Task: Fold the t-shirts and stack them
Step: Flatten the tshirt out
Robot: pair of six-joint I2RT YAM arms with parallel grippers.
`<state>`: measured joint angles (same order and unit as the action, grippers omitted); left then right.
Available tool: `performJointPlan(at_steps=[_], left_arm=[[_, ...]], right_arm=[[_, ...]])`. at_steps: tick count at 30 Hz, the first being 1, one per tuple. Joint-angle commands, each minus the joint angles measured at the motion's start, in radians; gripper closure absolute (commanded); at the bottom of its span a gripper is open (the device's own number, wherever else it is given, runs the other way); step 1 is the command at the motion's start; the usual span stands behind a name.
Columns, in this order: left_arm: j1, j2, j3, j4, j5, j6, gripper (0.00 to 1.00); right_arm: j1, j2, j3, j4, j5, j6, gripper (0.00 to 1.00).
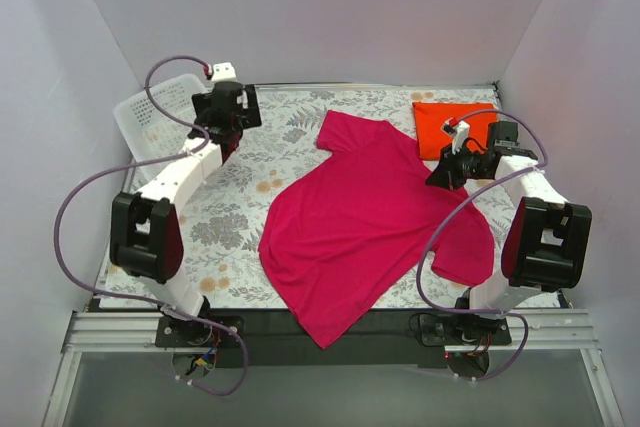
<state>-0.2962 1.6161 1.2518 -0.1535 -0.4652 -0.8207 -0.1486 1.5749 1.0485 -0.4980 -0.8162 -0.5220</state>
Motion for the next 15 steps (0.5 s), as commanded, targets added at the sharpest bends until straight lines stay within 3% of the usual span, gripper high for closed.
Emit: performJointPlan(at_steps=[1,7,11,15], left_arm=[[0.086,0.117,0.184,-0.17,0.024,-0.231,0.08],[0.127,0.376,0.49,-0.407,-0.053,-0.42,0.06],[0.146,0.525,0.673,-0.555,-0.073,-0.5,0.13],[0.164,0.582,0.718,-0.595,-0.063,-0.535,0.21]], right_arm=[[-0.003,-0.042,-0.002,-0.002,-0.026,-0.006,0.96],[-0.002,-0.038,-0.002,-0.002,-0.026,-0.009,0.96],[-0.005,-0.036,-0.002,-0.002,-0.026,-0.01,0.96],[-0.005,-0.036,-0.004,-0.004,-0.028,-0.01,0.96]])
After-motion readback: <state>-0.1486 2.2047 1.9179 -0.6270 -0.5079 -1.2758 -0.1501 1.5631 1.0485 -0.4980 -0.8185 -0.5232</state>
